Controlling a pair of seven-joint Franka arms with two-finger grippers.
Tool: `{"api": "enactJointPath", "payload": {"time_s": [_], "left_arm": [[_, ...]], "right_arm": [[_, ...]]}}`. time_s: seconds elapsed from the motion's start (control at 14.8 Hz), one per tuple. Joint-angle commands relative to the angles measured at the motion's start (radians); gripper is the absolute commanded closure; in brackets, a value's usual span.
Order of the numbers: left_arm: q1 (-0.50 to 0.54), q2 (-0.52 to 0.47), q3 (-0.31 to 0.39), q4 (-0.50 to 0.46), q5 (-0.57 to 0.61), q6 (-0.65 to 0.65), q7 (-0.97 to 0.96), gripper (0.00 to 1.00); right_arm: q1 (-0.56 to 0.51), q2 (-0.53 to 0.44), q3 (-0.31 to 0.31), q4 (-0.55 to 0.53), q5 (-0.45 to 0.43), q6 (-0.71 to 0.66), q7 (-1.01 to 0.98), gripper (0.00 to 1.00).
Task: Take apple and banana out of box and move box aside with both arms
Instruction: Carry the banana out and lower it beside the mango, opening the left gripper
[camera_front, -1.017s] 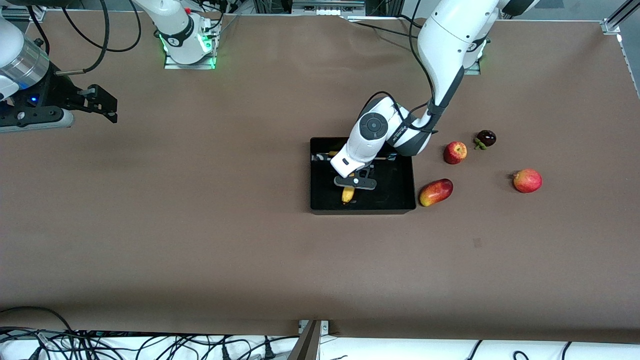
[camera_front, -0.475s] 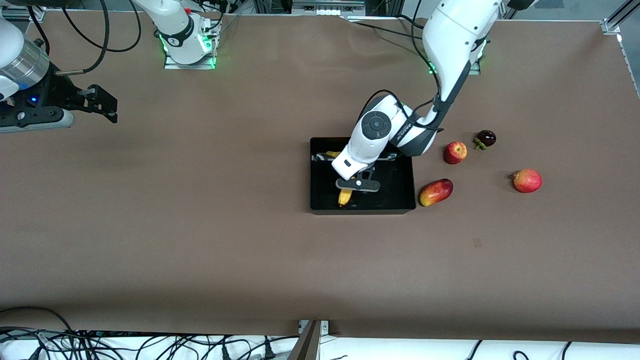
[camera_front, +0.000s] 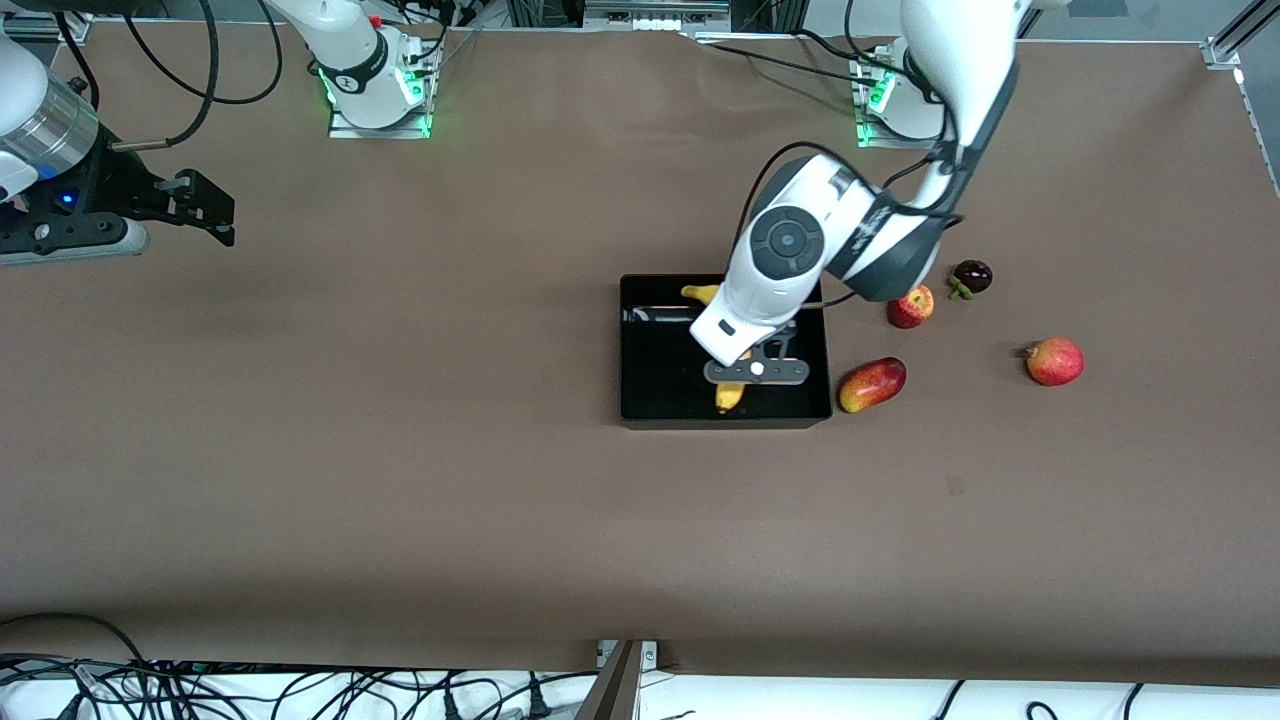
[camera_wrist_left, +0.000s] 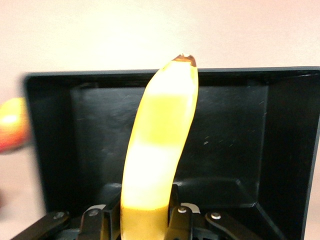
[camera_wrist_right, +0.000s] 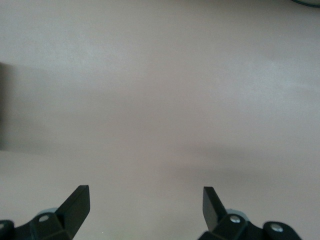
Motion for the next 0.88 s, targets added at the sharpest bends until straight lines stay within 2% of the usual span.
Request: {"api": "enactJointPath", "payload": {"time_s": [0.0,0.27,0.47,0.61,0.81], "left_arm": [[0.119,-0.027,-0.007,0.040,-0.004,-0.118,0.228,1.00],[0.268,-0.042,-0.003,0.026,0.010,-0.201,0.578,1.00],[0.394,-0.038,0.005,-0.023,0.033,-0.192,0.845,1.00],[0.454,-0.034,0.005,-0.081,0.088,-0.122,0.968,1.00],[0.535,-0.034,0.005,-0.229,0.131,0.083,1.103,1.00]], "right_arm": [[-0.014,0.008,0.011,0.019,-0.015,-0.005,-0.005,0.00],[-0.014,0.011,0.011,0.019,-0.027,0.001,-0.005,0.00],[-0.011,0.011,0.012,0.019,-0.024,0.010,-0.005,0.00],[-0.014,0.013,0.009,0.019,-0.019,0.006,-0.005,0.00],[-0.012,0.013,0.011,0.021,-0.015,0.009,-0.003,0.00]]}}
